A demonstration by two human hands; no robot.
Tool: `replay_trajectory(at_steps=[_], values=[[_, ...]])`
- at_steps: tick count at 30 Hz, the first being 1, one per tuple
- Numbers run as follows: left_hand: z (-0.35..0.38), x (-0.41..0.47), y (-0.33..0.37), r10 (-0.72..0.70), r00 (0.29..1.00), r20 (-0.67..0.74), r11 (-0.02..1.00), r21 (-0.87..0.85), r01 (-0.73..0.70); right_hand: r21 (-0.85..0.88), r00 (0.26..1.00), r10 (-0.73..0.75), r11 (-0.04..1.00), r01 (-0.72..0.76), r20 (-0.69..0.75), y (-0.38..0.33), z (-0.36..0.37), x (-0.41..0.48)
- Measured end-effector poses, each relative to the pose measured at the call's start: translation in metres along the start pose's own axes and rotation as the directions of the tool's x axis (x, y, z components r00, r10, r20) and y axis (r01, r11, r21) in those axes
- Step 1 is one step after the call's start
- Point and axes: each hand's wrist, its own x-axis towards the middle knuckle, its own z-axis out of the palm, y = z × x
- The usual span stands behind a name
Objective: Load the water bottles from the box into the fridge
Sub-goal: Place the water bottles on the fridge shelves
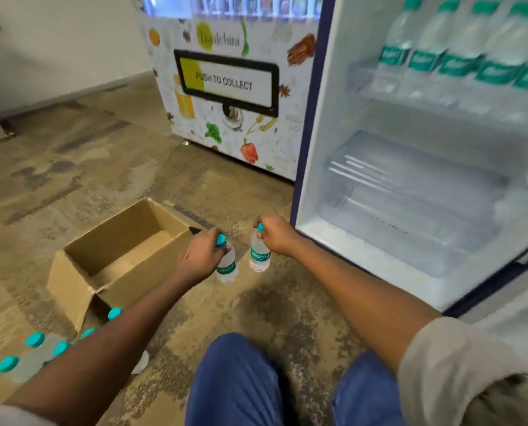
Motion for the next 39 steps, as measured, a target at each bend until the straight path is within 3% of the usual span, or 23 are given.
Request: replay_trajectory(at_steps=[6,11,20,29,32,39], values=[[-0.048,0.030,0.083,0.125,0.990,-0.068,0.989,0.085,-0.119,-0.105,0.996,-0.047,0.994,0.039,-0.071,0.003,-0.093,-0.011],[-0.086,0.055,0.148,0.246,0.959,-0.141,0.969,0.013,-0.247,-0.089,0.982,-0.031,0.996,0.015,-0.188,0.001,-0.169,-0.023],[-0.171,0.110,0.267,0.458,0.853,-0.250,0.887,0.071,-0.456,-0.157,0.902,-0.069,0.988,0.001,-0.427,-0.010,-0.314,-0.019],[-0.240,0.176,0.377,0.566,0.746,-0.350,0.824,0.220,-0.522,-0.293,0.759,-0.148,0.954,-0.059,-0.634,-0.017,-0.466,-0.006],[-0.252,0.201,0.404,0.564,0.745,-0.356,0.825,0.199,-0.529,-0.332,0.719,-0.174,0.940,-0.083,-0.672,-0.009,-0.502,-0.001],[-0.266,0.252,0.446,0.599,0.702,-0.386,0.797,0.197,-0.571,-0.311,0.666,-0.104,0.929,-0.199,-0.739,0.028,-0.555,0.021]])
